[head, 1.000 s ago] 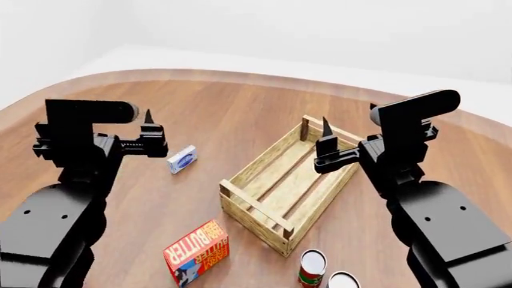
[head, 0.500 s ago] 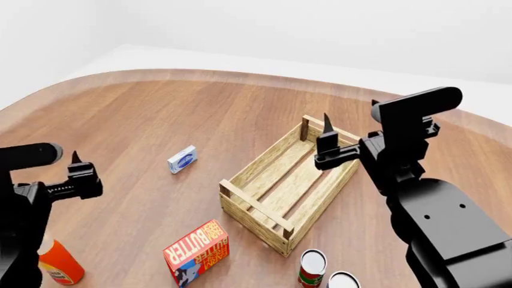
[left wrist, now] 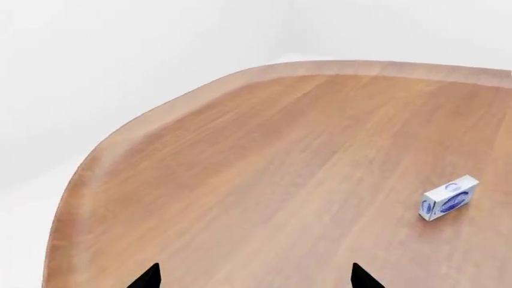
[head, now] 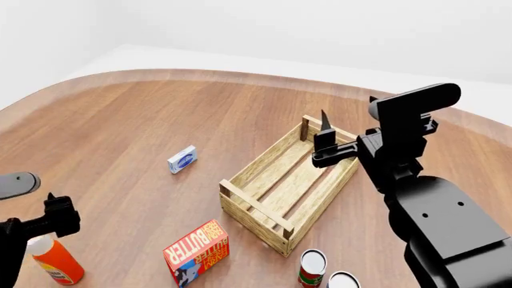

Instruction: Pick up the ketchup, and put it in the wooden tray.

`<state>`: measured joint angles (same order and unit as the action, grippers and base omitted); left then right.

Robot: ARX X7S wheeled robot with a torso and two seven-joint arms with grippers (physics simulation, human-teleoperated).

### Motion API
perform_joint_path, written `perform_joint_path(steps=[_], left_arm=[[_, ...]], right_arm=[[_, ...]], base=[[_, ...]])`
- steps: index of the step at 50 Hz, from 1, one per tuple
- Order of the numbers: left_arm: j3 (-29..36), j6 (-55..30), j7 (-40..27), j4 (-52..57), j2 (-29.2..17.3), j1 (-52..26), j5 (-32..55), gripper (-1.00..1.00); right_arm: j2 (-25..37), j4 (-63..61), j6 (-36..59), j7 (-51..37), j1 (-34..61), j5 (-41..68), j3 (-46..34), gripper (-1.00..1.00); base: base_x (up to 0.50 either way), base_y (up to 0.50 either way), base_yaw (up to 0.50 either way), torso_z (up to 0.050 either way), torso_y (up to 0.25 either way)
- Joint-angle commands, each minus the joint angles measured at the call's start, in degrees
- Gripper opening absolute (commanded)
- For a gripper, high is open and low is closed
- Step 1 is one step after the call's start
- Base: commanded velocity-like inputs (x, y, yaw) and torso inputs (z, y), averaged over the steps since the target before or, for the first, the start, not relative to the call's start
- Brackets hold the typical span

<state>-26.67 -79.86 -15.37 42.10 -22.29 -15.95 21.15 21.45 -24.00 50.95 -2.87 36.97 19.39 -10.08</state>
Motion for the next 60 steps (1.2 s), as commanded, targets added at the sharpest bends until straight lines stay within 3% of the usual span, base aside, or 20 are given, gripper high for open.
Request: perform_joint_path(steps=[1,43,60], left_arm=[[-1.6,-6.8,-1.3,0.8,-0.2,-0.5,0.9,1.0],[0.7,1.4,-0.7,-5.2,1.2,5.7,0.9,1.0],[6.9,13.4,-3.4,-16.2,1.9,4.7,-4.4,1.0]], right_arm=[[0.0,-0.5,0.2,-0.3,0.2,0.2,-0.1,1.0],[-0.1,1.0,-1.2,-0.5,0.1,0.6,-1.1,1.0],[0.4,-0.5,0.1,-1.2,-0.3,1.2,-0.6,1.0]], base=[[0.0,0.0,0.0,0.0,0.0],[0.0,0.0,0.0,0.0,0.0],[0.0,0.0,0.0,0.0,0.0]])
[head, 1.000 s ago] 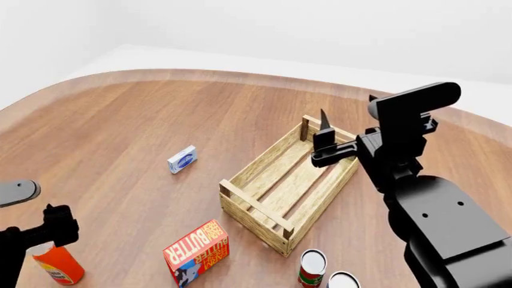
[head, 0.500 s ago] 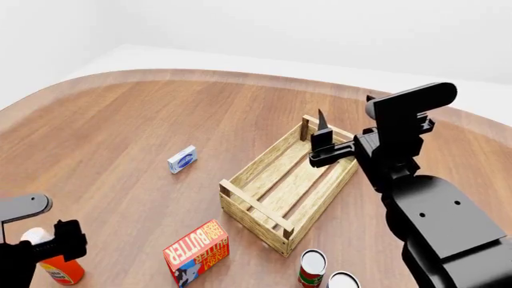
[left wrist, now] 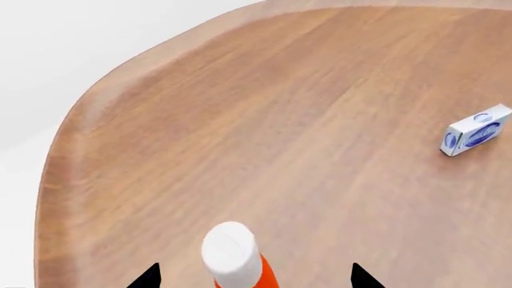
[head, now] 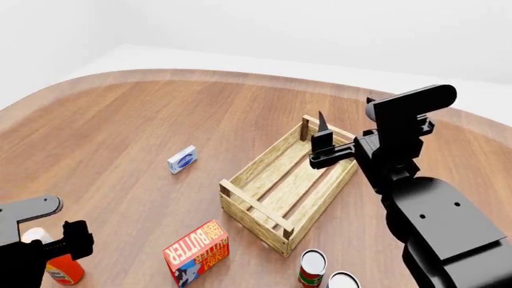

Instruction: Pick up the ketchup, and put it in the wooden tray.

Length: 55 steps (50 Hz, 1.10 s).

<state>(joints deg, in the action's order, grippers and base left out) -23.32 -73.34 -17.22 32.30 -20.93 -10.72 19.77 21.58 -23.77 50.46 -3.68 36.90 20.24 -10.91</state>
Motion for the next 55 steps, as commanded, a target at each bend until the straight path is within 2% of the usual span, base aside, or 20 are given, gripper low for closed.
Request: perform_joint_path(steps=[1,55], left_arm=[[3.9,7.4,-1.7,-7.0,0.6,-0.6,-3.3,1.0],[9.8,29.7,-6.3,-34.5,3.7,-5.2,-10.8,1.0]], right_arm=[[0.3,-0.8,0.6,-0.4,-0.3,0.4,0.3,1.0],[0.4,0.2,0.0,-1.1,-0.6,1.1,-0.3,1.0]], base=[[0.0,0.0,0.0,0.0,0.0],[0.0,0.0,0.0,0.0,0.0]])
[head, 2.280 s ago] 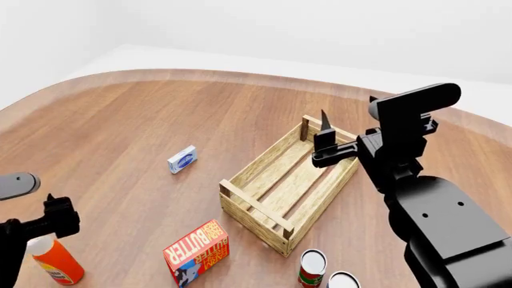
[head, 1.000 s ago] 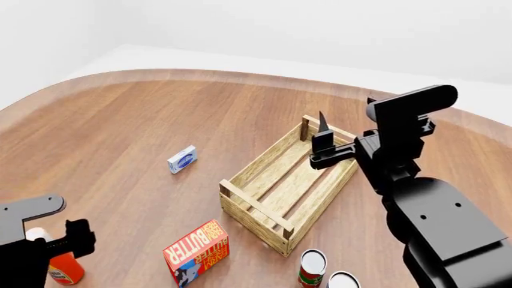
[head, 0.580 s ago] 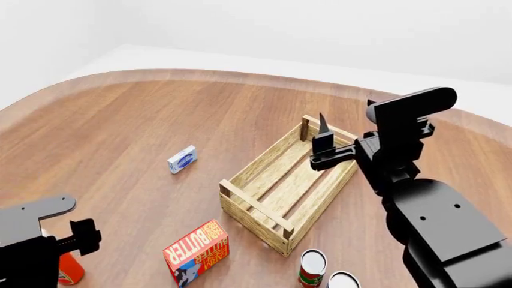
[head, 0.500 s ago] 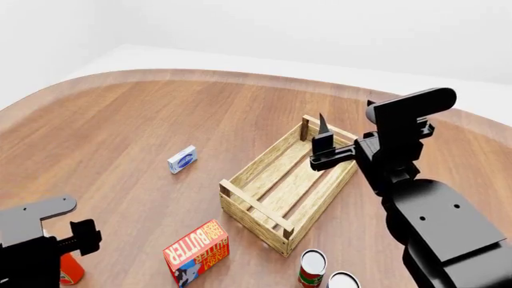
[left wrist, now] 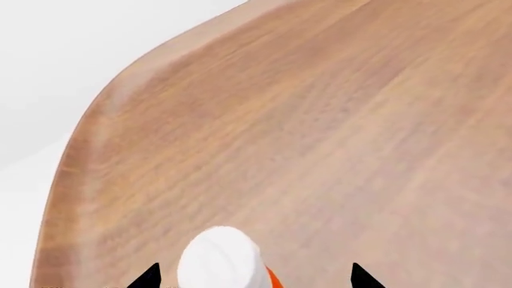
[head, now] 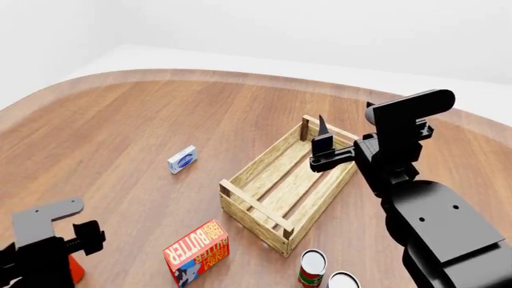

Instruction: Pick up the ketchup, and put it in the wooden tray.

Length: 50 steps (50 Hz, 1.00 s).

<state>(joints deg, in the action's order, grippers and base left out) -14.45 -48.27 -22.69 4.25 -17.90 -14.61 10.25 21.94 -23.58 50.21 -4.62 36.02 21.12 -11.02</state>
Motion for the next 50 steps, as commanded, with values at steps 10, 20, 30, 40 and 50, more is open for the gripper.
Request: perform_joint_path(steps=[10,20,30,40,50], left_arm=[[1.5,10.1,-2.9,-15.7,1.2,-4.3,-3.2,1.0],[1.0,18.8,-6.9,-30.9,1.4,-11.1,-5.4,1.0],[1.9,28.2,-9.1,-44.0,1.3,-17.5,-7.3,-1.0],[2.5,26.1,-5.8,-35.8,1.5,-15.4,-5.7,-1.0],[6.1,17.6,1.5,-15.5,0.3,-15.8,-2.6,-1.0]], right_arm=[[0.2,-0.3,0.8,-0.5,0.2,0.4,-0.2,1.0],[0.6,-1.7,1.9,-1.2,-0.5,0.8,0.5,1.0],[0.8,-2.8,2.7,-2.0,-0.8,1.2,1.0,1.0],[0.8,-3.1,2.7,-2.3,-1.0,1.5,1.3,1.0],[1.0,-3.8,2.3,-2.6,-1.5,1.9,2.2,1.0]], base=[[0.0,0.0,0.0,0.0,0.0],[0.0,0.0,0.0,0.0,0.0],[0.0,0.0,0.0,0.0,0.0],[0.0,0.0,0.0,0.0,0.0],[0.0,0.0,0.0,0.0,0.001]])
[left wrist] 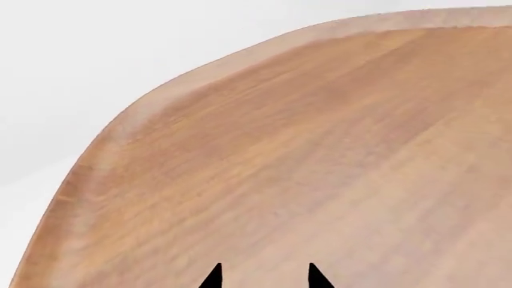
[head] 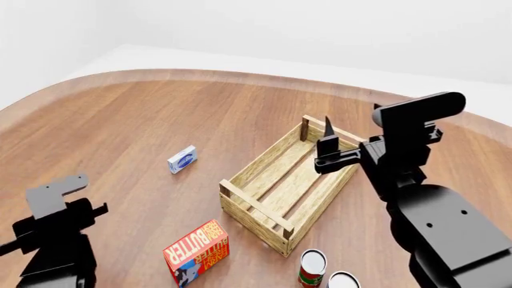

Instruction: Pick up the ketchup, and put it in the wooden tray.

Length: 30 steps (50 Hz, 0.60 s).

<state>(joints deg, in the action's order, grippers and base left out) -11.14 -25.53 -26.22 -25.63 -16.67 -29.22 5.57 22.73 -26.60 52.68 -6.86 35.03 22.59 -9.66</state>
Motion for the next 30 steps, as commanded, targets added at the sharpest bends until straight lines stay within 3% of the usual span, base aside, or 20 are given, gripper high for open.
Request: perform_joint_path(steps=[1,9,21,30], left_arm=[[3.2,-6.0,5.5,15.8,-1.1,-1.8,2.3,-1.0],[7.7,-11.6,8.7,22.4,-1.4,-9.3,3.2,-1.0],[16.7,-19.6,16.2,23.1,1.0,-20.0,6.1,-1.0],[24.7,-13.8,23.0,15.2,5.5,-25.4,6.4,-1.0]], right_arm=[[0.3,-0.8,-0.2,-0.4,-0.6,0.5,1.0,1.0],[0.9,-2.0,-0.3,-0.6,-1.5,1.2,2.7,1.0],[1.8,-3.2,-0.5,-0.9,-2.8,2.2,5.4,1.0],[2.5,-3.9,-0.2,-1.2,-3.4,2.9,7.2,1.0]], base=[[0.0,0.0,0.0,0.0,0.0],[0.0,0.0,0.0,0.0,0.0],[0.0,0.0,0.0,0.0,0.0],[0.0,0.0,0.0,0.0,0.001]])
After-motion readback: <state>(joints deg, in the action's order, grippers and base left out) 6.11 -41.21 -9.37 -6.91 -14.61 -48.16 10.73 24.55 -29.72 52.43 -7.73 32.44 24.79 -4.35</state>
